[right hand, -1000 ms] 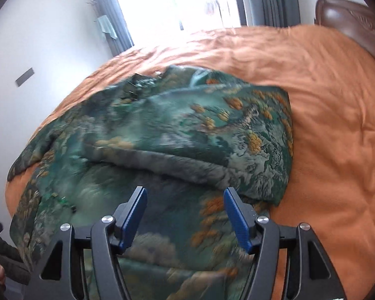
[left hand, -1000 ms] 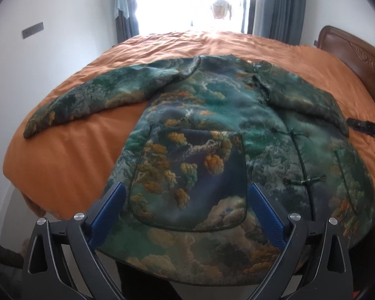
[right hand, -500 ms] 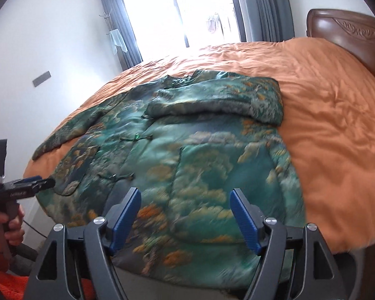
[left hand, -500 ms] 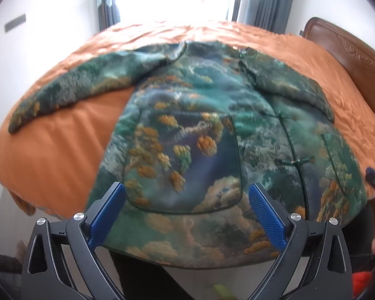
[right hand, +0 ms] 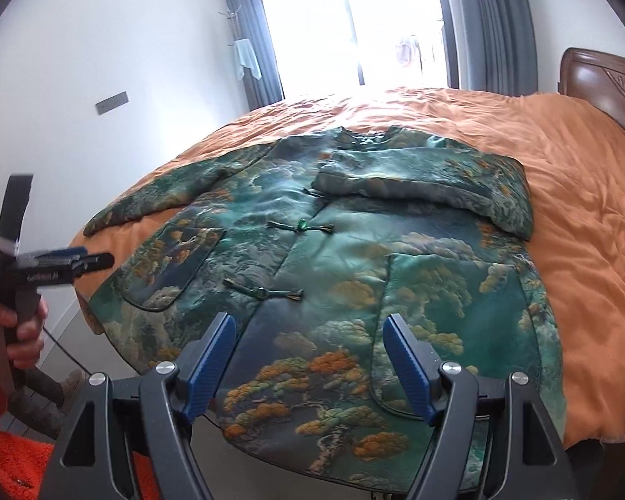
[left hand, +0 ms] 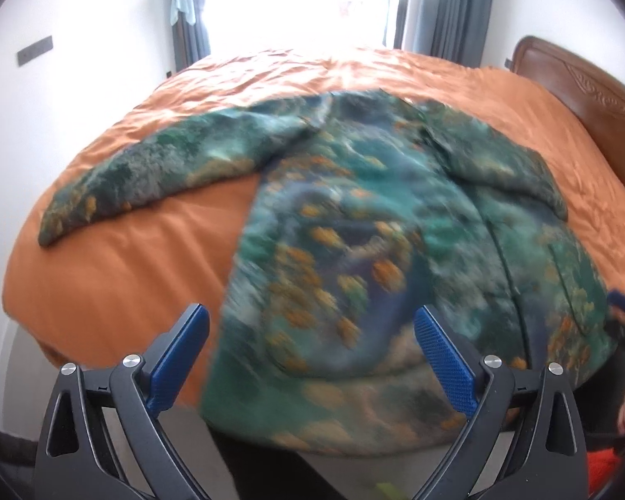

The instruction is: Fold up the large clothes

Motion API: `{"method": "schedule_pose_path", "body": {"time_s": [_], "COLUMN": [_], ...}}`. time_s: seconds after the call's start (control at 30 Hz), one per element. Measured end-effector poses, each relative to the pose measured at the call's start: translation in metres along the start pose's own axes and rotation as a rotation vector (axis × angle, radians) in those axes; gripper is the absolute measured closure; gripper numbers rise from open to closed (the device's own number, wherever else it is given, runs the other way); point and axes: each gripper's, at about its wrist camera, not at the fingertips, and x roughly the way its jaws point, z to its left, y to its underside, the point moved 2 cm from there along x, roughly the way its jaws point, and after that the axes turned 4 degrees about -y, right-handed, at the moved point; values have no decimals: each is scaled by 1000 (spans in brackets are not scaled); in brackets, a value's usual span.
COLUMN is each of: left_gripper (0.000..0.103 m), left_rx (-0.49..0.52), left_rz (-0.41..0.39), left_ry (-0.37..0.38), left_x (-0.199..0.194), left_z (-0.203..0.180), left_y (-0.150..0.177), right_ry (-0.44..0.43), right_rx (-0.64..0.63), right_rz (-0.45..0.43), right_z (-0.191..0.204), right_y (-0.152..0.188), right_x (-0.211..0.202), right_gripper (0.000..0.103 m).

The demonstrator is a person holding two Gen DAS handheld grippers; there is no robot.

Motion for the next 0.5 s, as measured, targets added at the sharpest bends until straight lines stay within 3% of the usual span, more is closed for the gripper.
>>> {"method": "schedule_pose_path", "body": {"time_s": [0.1,0.2,0.5], "left_gripper": [4,4,4], "left_rx": [-84,-239,-623], "left_rz": [-3,36,33], "left_ry": [-23,-31,-126], "left_x": [23,59,135], "left_z": [49,110,240], "left_y": [-25,-42,-61], "right_ry": [-12,-4,16], "right_rx": [-14,-19,-38], "right_rz": [13,18,32], "right_z": [7,10,13], "right_y": [4,7,10], "right_x": [-1,-3,-11], "right_gripper": [28,28,28]}}
